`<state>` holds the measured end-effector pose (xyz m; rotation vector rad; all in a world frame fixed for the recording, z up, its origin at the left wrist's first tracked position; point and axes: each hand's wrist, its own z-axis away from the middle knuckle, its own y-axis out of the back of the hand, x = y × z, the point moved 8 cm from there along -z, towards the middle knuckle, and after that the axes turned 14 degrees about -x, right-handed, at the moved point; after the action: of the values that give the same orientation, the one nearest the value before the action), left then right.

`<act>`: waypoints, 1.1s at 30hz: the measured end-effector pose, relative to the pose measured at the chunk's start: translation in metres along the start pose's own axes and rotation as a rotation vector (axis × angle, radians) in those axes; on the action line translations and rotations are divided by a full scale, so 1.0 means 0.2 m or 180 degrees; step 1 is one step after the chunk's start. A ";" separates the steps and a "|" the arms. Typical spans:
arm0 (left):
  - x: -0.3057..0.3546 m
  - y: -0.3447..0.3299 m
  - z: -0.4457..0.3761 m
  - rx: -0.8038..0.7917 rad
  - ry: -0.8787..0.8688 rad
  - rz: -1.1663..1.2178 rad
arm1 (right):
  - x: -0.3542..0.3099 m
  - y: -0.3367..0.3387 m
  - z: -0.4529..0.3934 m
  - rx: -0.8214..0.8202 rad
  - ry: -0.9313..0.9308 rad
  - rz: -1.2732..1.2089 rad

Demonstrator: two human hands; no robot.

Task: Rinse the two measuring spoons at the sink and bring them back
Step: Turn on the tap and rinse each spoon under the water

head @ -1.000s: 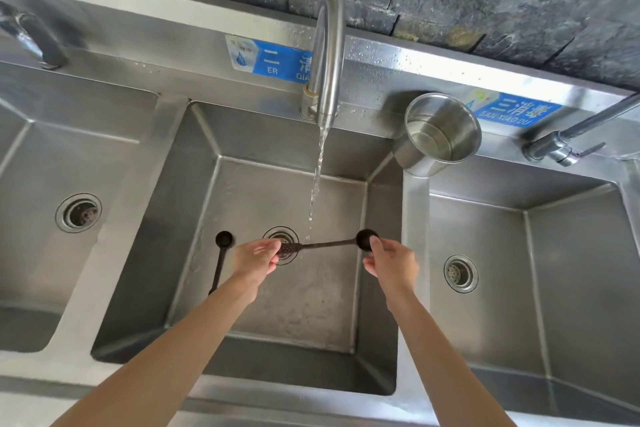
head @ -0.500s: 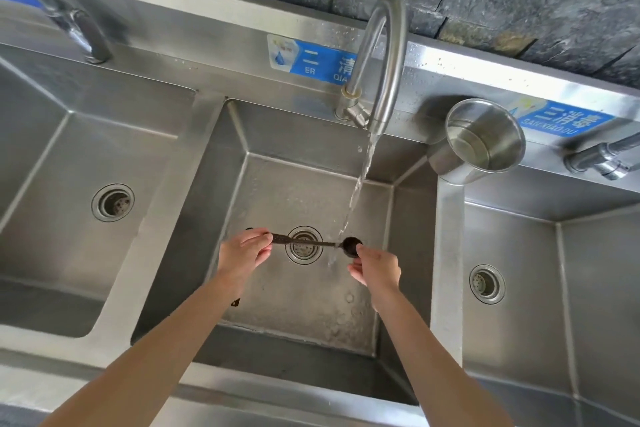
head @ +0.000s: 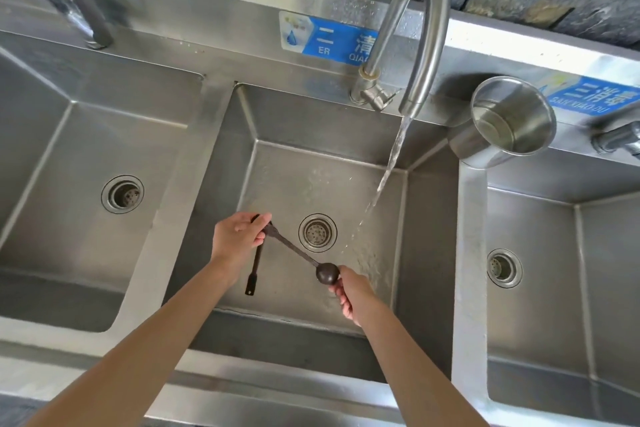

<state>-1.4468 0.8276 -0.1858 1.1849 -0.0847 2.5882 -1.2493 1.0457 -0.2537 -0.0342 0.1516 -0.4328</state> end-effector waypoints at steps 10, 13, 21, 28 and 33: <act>-0.35 -0.20 0.02 -0.0722 0.0868 -0.0371 | 0.01 0.35 -0.08 0.0342 0.0380 -0.0876; -0.46 -0.32 0.02 -0.1119 0.0995 -0.1092 | -0.06 0.48 -0.13 0.0601 0.0651 -0.0587; -0.87 -0.80 -0.08 -0.2110 0.1108 -0.1983 | -0.34 0.65 -0.39 0.0998 0.1467 0.0421; -1.17 -1.06 -0.14 -0.2123 0.1133 -0.2240 | -0.33 0.71 -0.58 0.1411 0.1428 0.0894; -1.24 -1.09 -0.18 -0.1827 0.1016 -0.2745 | -0.28 0.71 -0.61 0.1527 0.1566 0.0976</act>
<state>-1.2563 0.9834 -0.4096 0.4341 -0.1836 1.7646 -1.2595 1.1971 -0.3759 0.5647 0.5256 -0.1546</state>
